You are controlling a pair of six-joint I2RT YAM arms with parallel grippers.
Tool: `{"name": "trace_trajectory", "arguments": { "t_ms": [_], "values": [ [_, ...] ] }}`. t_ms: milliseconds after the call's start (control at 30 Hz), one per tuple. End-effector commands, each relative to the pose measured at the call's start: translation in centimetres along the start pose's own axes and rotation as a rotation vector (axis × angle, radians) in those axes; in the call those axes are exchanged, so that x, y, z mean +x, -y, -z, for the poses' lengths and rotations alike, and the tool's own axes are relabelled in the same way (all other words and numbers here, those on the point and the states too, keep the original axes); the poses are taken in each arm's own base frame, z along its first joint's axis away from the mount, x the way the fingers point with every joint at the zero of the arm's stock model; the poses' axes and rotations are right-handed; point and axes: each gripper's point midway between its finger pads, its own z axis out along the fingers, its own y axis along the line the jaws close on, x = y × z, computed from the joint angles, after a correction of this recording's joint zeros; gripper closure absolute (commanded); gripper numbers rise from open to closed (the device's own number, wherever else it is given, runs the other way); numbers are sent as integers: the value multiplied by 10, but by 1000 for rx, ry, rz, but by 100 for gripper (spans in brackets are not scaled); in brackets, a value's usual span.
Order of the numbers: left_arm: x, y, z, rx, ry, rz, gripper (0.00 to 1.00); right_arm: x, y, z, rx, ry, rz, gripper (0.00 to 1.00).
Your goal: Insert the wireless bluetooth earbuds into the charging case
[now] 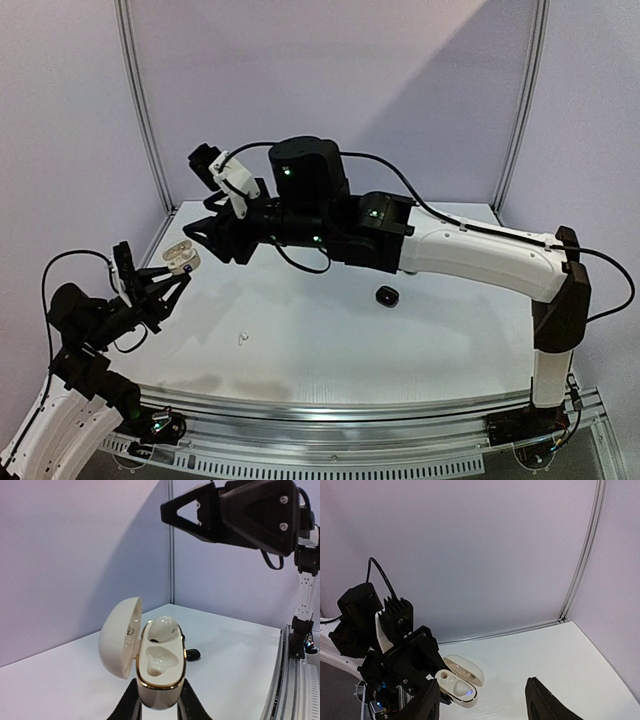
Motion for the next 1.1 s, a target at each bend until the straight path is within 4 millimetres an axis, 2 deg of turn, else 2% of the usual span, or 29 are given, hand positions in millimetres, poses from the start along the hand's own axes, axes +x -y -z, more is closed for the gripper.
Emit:
{"name": "trace_trajectory", "arguments": {
  "t_ms": [0,100,167,233,267,333,367,433,467,567,600,700,800,933,1067],
  "values": [
    [-11,11,-5,71,-5,22,100,-1,12,24,-6,-9,-120,40],
    [-11,-2,-9,6,-39,42,100,22,52,28,146,-68,-240,41],
    [-7,-19,-10,-88,-67,71,100,49,82,31,296,-141,-315,42],
    [-5,-33,-9,-163,-74,74,100,74,99,31,414,-210,-374,47],
    [-4,-37,-8,-188,-75,69,100,91,101,24,441,-252,-394,51],
    [-2,-41,-8,-206,-79,63,100,113,100,11,458,-298,-444,54],
    [1,-43,-7,-215,-85,65,100,130,95,-2,456,-320,-471,54],
    [7,-47,-7,-229,-97,64,100,150,79,-23,415,-338,-495,54],
    [9,-49,-7,-235,-102,61,100,167,70,-36,392,-360,-493,54],
    [15,-50,-6,-239,-115,54,100,187,49,-63,334,-377,-496,55],
    [16,-51,-6,-243,-119,55,100,207,46,-71,345,-408,-493,55],
    [19,-52,-6,-245,-127,56,100,246,46,-81,413,-452,-490,54],
    [21,-51,-6,-240,-128,59,100,274,40,-86,444,-477,-493,52],
    [21,-49,-6,-228,-123,64,100,301,22,-94,452,-509,-487,51],
    [22,-48,-6,-224,-122,65,100,323,19,-89,524,-544,-447,51]
  ]
}}
